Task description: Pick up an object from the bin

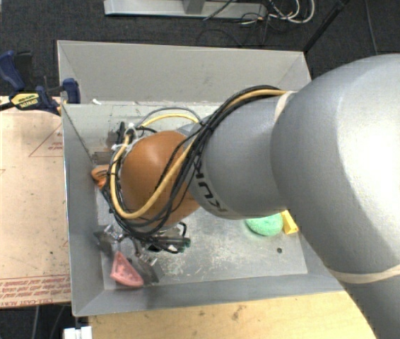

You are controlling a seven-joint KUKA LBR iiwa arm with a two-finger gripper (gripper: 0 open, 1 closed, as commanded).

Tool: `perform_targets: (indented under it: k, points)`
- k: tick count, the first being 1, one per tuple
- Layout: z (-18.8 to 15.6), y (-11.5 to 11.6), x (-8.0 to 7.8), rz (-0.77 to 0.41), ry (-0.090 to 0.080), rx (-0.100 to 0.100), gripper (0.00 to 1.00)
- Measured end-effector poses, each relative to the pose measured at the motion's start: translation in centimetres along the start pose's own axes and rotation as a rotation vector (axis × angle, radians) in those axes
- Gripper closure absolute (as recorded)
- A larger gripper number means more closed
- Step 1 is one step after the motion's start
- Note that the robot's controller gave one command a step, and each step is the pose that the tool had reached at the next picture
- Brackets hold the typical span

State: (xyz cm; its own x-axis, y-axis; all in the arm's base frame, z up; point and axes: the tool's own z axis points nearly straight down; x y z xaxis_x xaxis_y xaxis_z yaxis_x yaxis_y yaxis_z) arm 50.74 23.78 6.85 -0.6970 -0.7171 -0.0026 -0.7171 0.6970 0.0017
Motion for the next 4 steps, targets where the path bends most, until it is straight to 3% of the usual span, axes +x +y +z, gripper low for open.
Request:
perform_targets:
  k: [1, 2, 3, 4]
  points:
    - [-0.1, 0.0, 0.1, 0.001, 0.001, 0.000, 0.00]
    - [-0.1, 1.8, 0.5, -0.282, 0.002, -0.001, 1.00]
    - [-0.1, 1.8, 0.5, -0.282, 0.002, -0.001, 1.00]
    - [-6.0, 1.4, 0.1, -0.278, 0.005, -0.002, 1.00]
